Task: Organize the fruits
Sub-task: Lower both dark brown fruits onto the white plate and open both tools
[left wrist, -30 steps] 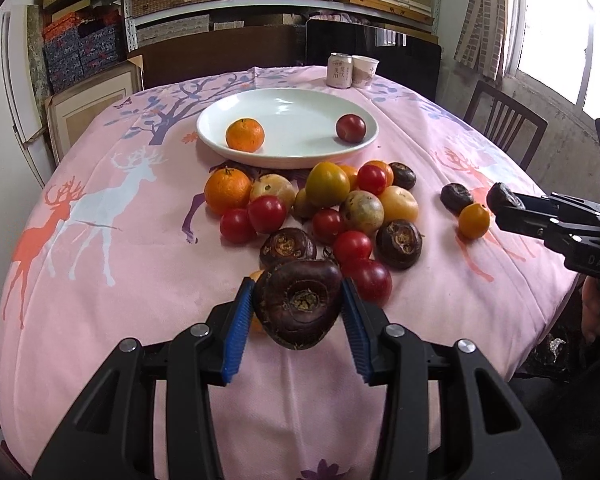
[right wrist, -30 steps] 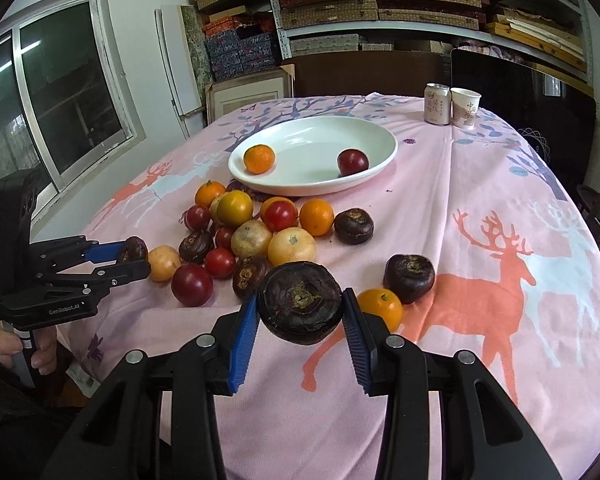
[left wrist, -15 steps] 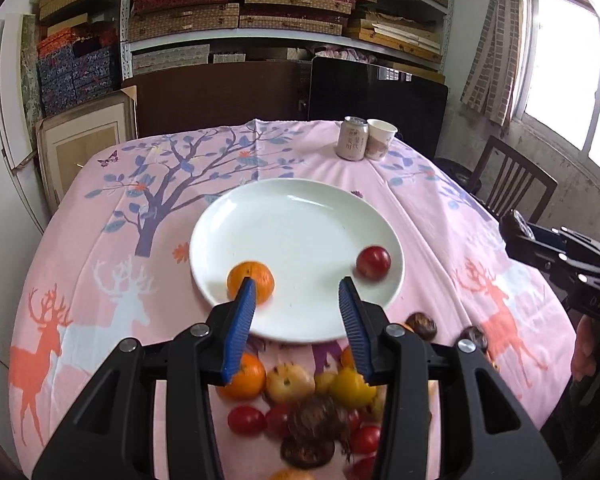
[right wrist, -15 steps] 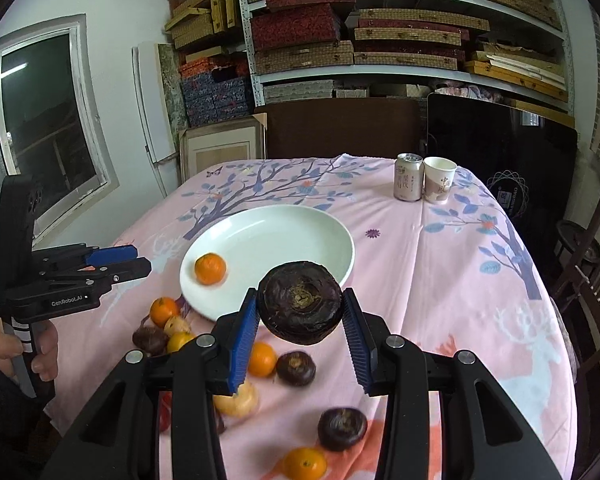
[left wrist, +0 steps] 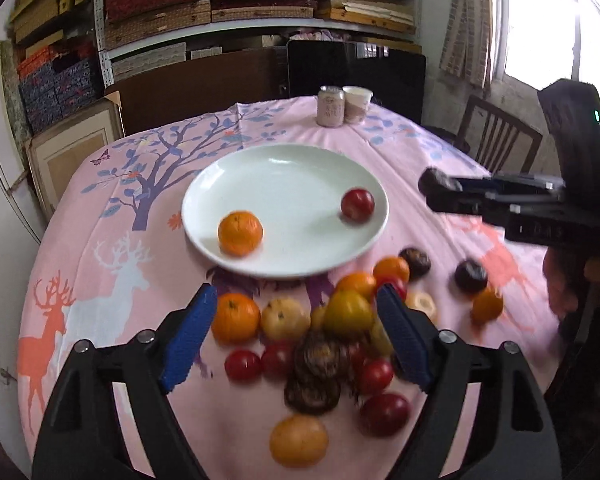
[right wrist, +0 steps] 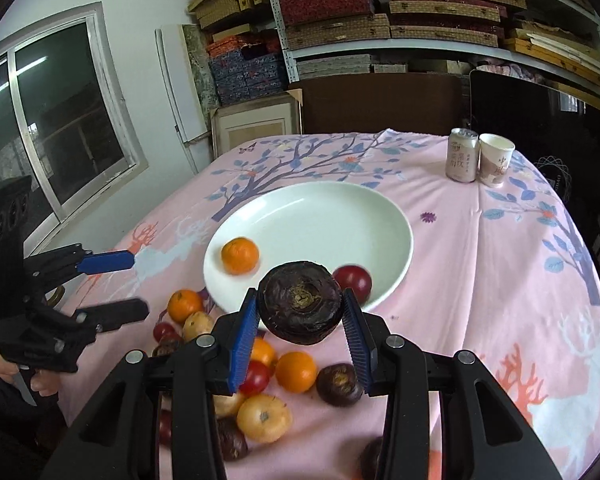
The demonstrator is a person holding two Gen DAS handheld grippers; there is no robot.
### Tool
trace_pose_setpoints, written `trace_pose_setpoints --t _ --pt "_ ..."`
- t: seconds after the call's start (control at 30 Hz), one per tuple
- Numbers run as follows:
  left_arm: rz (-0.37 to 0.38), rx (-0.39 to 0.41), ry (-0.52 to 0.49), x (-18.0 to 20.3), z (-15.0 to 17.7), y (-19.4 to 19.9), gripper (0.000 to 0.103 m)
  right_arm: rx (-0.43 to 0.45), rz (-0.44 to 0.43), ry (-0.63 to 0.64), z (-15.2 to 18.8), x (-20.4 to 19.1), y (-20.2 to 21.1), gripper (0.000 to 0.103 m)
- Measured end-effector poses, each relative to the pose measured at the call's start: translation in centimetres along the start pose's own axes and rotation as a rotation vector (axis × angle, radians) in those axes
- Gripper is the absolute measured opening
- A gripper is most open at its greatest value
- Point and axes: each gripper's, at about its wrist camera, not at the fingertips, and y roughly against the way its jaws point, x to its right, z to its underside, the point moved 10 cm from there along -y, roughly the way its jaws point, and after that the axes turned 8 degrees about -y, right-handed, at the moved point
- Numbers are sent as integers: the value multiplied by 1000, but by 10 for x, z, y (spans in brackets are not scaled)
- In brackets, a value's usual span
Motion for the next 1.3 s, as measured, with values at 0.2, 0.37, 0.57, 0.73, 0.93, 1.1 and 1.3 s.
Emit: trace_pose_setpoints --t 0.2,0.37,0.57,0.73,0.93,1.1,1.3 --pt "-50 -91 -12 7 47 -33 67 -13 3 -30 25 2 12 42" --pt "-66 -80 -56 18 44 -40 49 -7 19 -38 36 6 25 42" --pt "-42 -68 -64 25 44 -26 44 3 34 -65 42 18 35 42" --pt "-3 -7 -16 22 31 1 44 8 26 -52 39 17 35 42" --pt "-2 18 12 6 8 3 44 26 41 -51 18 22 30 42" --pt "-4 67 26 -17 -43 -13 44 85 66 -26 -30 24 23 42" --pt "11 52 96 -53 -98 -70 44 56 121 12 -72 29 -37 42"
